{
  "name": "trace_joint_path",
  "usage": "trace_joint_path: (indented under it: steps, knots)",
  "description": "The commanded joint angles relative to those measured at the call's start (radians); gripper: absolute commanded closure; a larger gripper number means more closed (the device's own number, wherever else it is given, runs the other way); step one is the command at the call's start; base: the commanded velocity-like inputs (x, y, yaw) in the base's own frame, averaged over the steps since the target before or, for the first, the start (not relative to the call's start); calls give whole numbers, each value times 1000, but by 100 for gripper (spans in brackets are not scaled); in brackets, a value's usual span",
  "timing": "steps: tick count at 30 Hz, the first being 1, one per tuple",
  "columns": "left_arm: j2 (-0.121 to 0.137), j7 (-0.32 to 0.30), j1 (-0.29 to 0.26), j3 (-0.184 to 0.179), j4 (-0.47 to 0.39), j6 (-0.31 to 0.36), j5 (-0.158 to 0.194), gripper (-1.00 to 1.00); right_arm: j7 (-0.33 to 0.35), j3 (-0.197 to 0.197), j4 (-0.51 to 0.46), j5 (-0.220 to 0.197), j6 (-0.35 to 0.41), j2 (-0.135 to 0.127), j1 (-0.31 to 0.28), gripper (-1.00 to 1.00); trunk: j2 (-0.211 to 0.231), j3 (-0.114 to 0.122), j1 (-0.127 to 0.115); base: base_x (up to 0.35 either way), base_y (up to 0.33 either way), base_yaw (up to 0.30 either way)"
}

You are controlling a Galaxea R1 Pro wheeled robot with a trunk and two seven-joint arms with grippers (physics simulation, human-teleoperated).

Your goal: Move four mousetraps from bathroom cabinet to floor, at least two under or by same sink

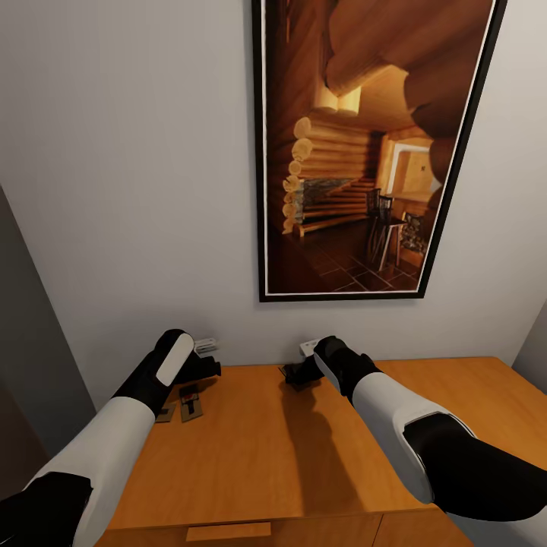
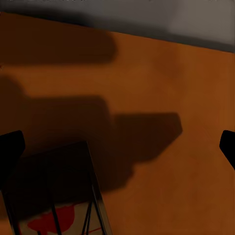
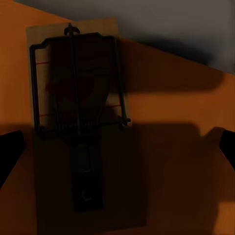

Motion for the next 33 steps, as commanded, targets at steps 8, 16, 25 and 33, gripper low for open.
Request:
trace_joint_path:
  steps: [8,16,25,33]
  knots:
    - [0,11,-1,0,-2,2,10,-100,5,1,-1,6,3,0,-1,-100,-1,-1,0,-121,0,0]
    - [0,10,-1,-1,-2,2,10,-100,5,1,-1,6,3,0,-1,-100,-1,-1,0,-123,0,0]
    - [1,10,-1,0,-2,2,10,-100,5,0,-1,6,1,0,-1,-100,-1,-1,0,-16,0,0]
    - [1,10,-1,1,-2,2,10,-100,5,1,-1,6,1,0,-1,-100,-1,-1,0,-2,0,0]
